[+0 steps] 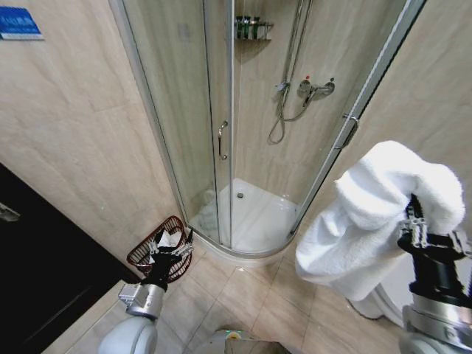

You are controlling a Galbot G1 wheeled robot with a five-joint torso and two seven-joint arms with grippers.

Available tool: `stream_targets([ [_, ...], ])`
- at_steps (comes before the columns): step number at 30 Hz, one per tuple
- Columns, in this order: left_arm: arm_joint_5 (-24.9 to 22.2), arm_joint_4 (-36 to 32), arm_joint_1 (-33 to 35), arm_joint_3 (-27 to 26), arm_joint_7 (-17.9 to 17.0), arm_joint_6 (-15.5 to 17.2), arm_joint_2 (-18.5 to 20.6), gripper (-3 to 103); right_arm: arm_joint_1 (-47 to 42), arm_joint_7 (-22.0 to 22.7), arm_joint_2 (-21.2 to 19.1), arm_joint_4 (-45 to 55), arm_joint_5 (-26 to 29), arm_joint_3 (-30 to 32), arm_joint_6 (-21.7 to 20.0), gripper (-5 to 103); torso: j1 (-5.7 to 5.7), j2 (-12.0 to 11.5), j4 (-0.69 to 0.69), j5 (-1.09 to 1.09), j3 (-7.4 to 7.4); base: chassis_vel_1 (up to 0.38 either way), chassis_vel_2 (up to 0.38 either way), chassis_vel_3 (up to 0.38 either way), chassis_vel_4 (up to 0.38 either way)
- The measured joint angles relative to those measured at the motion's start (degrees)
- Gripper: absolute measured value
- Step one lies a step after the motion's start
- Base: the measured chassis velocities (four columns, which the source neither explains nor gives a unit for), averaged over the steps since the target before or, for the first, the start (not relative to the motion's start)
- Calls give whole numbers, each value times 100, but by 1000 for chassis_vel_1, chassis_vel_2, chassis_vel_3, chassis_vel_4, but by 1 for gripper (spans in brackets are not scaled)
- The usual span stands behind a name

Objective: Discard the used towel into the hamper.

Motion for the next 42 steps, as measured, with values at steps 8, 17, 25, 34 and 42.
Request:
stream_targets([
  [8, 0, 0, 0, 0, 0, 0, 0, 100, 2, 3, -7, -9, 8, 9, 0, 21, 62, 129, 1, 0, 67, 0, 0, 0, 0],
  [17, 0, 0, 0, 0, 0, 0, 0, 100, 7, 10, -16, -13, 15, 20, 0, 21, 175, 376, 1, 0, 200, 0, 0, 0, 0],
  [25, 0, 0, 0, 0, 0, 0, 0, 100, 5, 11, -16, -13, 18, 23, 0, 21, 255, 548, 1, 0, 292, 0, 0, 0, 0],
  [34, 0, 0, 0, 0, 0, 0, 0, 100, 4, 15, -21, -12, 21, 33, 0, 21, 310, 667, 1, 0, 358, 0, 0, 0, 0],
  [42, 0, 0, 0, 0, 0, 0, 0, 100, 5, 16, -19, -5, 21, 23, 0, 21, 316, 681, 1, 0, 366, 0, 0, 0, 0],
])
